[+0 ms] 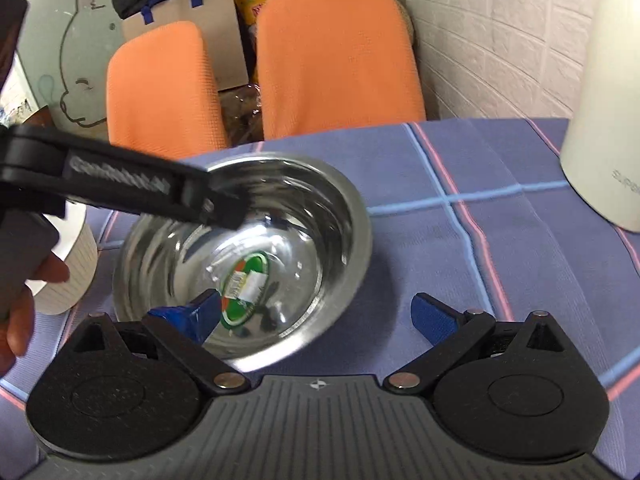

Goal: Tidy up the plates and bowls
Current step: 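Move the left tool to the steel bowl and close on its rim, then lift the steel bowl with the left tool, set it beside the plates, open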

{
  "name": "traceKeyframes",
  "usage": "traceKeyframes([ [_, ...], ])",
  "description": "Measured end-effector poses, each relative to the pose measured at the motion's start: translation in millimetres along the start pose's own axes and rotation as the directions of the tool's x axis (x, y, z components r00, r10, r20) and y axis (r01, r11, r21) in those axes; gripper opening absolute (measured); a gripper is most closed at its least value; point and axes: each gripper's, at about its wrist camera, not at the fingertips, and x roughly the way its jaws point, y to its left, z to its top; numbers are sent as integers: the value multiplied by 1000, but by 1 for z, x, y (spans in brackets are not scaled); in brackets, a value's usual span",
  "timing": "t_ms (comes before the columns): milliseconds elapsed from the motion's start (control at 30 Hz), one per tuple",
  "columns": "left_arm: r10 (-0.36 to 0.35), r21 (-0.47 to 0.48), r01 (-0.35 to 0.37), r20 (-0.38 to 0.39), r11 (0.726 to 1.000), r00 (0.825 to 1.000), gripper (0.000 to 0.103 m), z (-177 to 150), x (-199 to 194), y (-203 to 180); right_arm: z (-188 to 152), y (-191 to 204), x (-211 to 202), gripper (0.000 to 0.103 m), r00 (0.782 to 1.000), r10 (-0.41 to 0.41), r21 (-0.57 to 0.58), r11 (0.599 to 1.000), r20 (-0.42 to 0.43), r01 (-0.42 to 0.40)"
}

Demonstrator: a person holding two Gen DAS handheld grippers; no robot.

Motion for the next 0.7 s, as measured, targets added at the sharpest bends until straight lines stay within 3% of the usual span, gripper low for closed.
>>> traceKeyframes([
  [33, -1, 5, 1, -1, 1000, 1000, 60, -2, 0, 0, 0, 3, 0, 89, 1000, 14, -7, 1000, -1, -14],
  [100, -1, 24, 1, -2, 1000, 1000, 48, -3, -2, -2, 0, 8, -1, 89, 999, 36, -15, 999, -6, -36],
  [200, -69, 10, 69, -43, 998, 997, 47, -5, -6, -2, 0, 10, -6, 89, 997, 78, -7, 997, -12, -78],
  [433, -78, 25, 81, -82, 996, 994, 47, -25, -24, -6, -2, 23, -28, 90, 997, 68, -26, 997, -27, -68],
  [700, -83, 65, 88, -66, 994, 994, 47, -76, -78, -22, -25, 33, -72, 91, 998, 60, -20, 998, 8, -60],
])
